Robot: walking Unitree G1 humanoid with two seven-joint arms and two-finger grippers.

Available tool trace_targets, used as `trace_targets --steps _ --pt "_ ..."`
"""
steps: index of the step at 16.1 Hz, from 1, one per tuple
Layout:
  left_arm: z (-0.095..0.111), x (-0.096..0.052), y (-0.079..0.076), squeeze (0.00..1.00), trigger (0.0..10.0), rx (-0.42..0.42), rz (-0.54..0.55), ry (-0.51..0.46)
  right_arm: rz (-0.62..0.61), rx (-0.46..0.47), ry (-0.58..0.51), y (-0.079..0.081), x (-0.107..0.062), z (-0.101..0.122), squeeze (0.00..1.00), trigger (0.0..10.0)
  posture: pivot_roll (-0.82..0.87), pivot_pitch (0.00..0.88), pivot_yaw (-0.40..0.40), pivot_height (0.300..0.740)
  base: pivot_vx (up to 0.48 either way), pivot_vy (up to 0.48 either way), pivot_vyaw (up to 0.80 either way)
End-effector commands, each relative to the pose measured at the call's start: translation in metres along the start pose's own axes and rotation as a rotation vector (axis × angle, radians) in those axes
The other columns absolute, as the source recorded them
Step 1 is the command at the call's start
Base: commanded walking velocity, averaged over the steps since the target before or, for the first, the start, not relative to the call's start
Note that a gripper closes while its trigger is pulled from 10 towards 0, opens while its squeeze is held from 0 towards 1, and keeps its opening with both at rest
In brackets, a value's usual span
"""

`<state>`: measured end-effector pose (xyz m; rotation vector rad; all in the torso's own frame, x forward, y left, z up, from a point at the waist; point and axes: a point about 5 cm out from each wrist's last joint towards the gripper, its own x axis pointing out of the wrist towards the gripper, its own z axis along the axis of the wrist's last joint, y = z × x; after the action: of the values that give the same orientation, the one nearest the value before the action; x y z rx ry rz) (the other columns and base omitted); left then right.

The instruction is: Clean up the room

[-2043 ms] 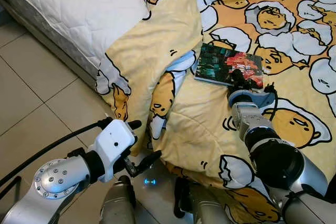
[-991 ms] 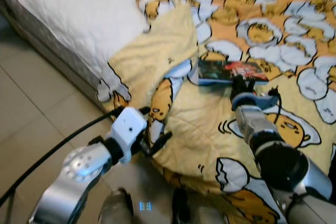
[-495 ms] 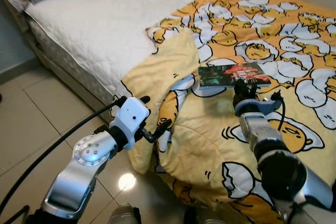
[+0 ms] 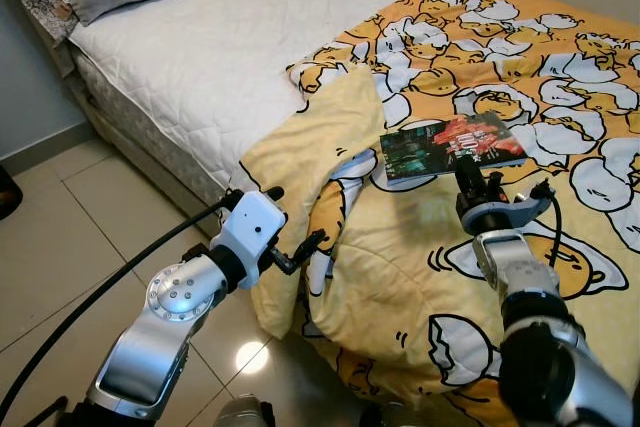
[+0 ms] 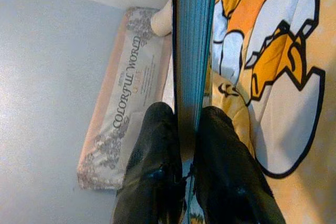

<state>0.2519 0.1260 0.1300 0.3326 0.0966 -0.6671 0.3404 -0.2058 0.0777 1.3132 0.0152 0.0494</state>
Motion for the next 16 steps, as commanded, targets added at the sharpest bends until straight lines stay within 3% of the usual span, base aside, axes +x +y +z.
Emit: trace_targets --steps 1,4,6,9,11,12,16 --pt "-0.002 -0.001 0.001 0.62 10.0 0.003 0.016 0.006 0.060 -0.030 0.004 0.011 0.004 0.002 0.00 0.0 0.01 0.000 -0.006 0.740 0.000 0.000 0.00" --pt "-0.005 -0.004 0.005 0.62 10.0 0.000 0.071 0.010 0.065 -0.187 0.037 0.014 0.000 -0.001 0.00 0.0 0.02 0.000 -0.021 0.740 0.000 0.000 0.00" --pt "-0.012 -0.006 0.008 0.62 10.0 -0.008 0.147 0.028 0.075 -0.457 0.048 0.026 -0.002 -0.003 0.00 0.0 0.02 0.000 -0.026 0.740 0.000 0.000 0.00" --pt "-0.016 -0.002 0.007 0.62 10.0 -0.011 0.191 0.031 0.032 -0.670 -0.069 0.034 -0.006 0.003 0.00 0.0 0.01 0.000 -0.023 0.740 0.000 0.000 0.00" --pt "-0.016 0.001 0.012 0.62 10.0 -0.021 0.255 0.027 -0.052 -0.890 -0.138 0.032 -0.014 0.005 0.00 0.5 0.01 0.000 -0.018 0.740 0.000 0.000 0.00" --pt "-0.018 0.002 0.015 0.62 10.0 -0.035 0.280 0.042 -0.094 -0.903 -0.133 0.029 -0.016 0.002 0.00 10.0 0.00 0.000 -0.016 0.740 0.000 0.000 0.00" --pt "-0.022 0.004 0.033 0.49 10.0 -0.070 0.380 0.048 -0.196 -1.030 -0.015 0.017 -0.022 -0.024 0.00 10.0 -0.02 0.000 -0.016 0.740 0.000 0.000 0.00"
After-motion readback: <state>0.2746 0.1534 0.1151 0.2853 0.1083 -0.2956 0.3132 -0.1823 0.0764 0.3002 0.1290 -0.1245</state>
